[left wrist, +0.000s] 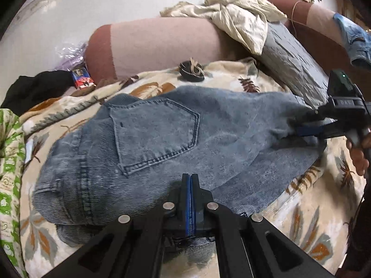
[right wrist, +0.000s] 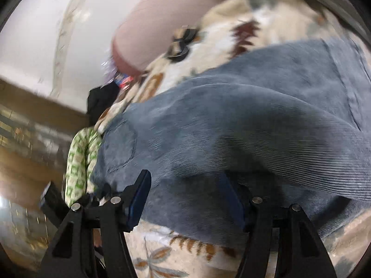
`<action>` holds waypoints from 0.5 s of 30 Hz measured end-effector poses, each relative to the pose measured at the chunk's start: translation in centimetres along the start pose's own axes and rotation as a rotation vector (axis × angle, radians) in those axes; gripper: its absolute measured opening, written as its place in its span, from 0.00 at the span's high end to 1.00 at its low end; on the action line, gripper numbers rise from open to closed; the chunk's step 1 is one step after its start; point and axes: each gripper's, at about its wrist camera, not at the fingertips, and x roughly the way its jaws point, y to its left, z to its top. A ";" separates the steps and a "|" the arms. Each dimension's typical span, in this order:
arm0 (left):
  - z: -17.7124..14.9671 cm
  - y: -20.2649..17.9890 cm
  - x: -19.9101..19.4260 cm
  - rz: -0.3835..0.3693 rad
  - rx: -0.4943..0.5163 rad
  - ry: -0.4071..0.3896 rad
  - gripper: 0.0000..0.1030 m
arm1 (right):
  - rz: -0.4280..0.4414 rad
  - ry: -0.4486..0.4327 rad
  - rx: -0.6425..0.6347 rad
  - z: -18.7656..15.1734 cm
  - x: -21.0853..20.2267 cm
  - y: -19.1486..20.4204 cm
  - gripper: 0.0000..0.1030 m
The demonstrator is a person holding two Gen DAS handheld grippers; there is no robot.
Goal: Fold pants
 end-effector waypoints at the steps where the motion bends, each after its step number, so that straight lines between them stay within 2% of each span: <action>1: 0.0 -0.2 0.2 -0.010 0.010 0.009 0.99 | 0.003 0.000 0.023 0.2 0.0 -0.4 0.38; 4: -0.1 -0.8 0.0 -0.025 0.057 0.006 0.99 | -0.003 -0.038 0.099 0.3 -1.3 -1.9 0.38; 7: -0.1 -1.1 0.5 -0.027 0.055 0.017 0.98 | -0.035 -0.094 0.128 0.6 -2.2 -2.7 0.38; 11: 0.0 -1.5 1.7 -0.031 0.066 0.061 0.98 | -0.043 -0.101 0.171 0.9 -1.2 -3.8 0.38; 15: -0.2 -1.5 1.3 -0.060 0.062 0.067 0.98 | -0.049 -0.134 0.185 0.5 -0.8 -4.3 0.44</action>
